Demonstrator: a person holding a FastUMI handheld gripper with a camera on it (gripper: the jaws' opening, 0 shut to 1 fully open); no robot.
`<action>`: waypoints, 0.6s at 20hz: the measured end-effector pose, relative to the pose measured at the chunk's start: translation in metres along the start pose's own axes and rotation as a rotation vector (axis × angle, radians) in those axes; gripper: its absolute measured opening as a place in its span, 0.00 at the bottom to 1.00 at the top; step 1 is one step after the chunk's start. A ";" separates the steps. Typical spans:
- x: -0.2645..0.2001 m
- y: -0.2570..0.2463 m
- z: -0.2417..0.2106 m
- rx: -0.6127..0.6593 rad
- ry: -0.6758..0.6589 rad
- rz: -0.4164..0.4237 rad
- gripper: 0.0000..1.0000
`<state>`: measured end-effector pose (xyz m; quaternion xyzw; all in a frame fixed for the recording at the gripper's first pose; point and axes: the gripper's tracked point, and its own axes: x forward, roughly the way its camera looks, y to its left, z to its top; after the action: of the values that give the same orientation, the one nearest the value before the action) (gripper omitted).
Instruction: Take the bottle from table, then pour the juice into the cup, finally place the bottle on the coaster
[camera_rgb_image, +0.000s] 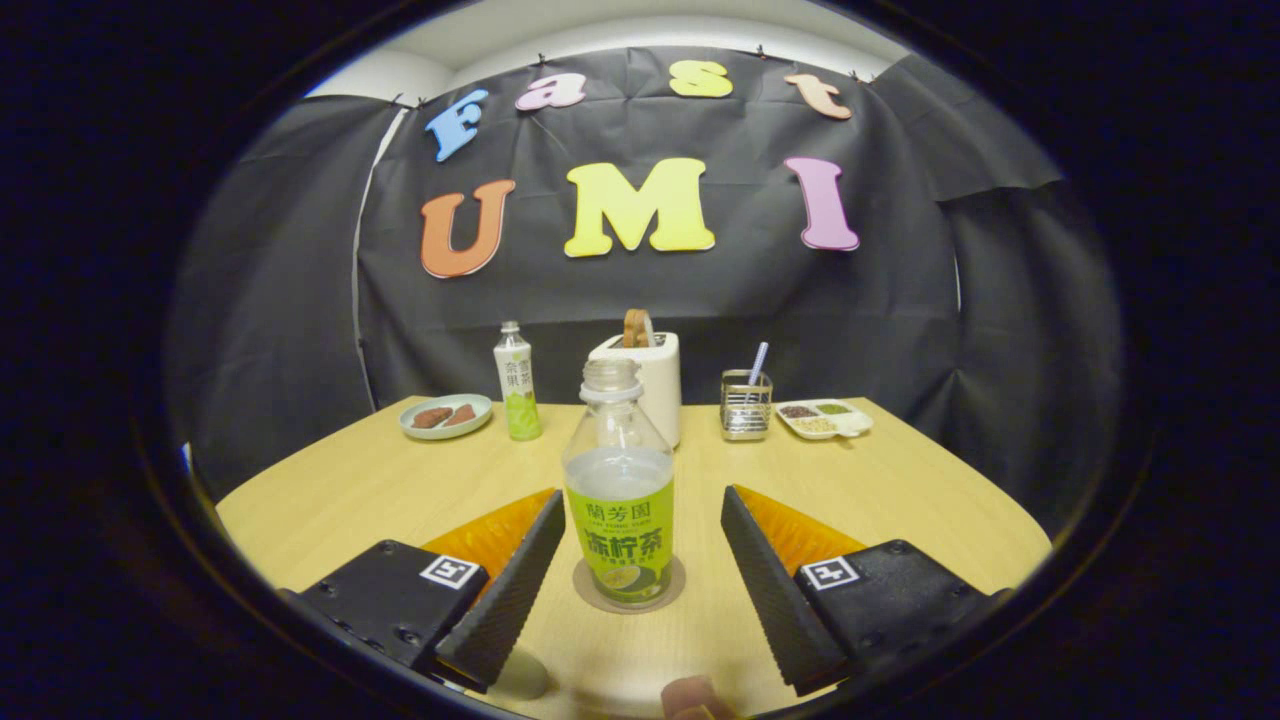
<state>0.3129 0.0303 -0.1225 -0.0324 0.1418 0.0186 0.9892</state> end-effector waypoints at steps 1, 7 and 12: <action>-0.006 0.000 0.001 0.011 -0.002 0.006 1.00; -0.052 -0.005 0.011 0.008 -0.043 0.011 1.00; -0.091 -0.017 0.008 0.033 -0.049 0.024 1.00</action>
<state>0.2290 0.0117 -0.0879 -0.0141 0.1183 0.0288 0.9925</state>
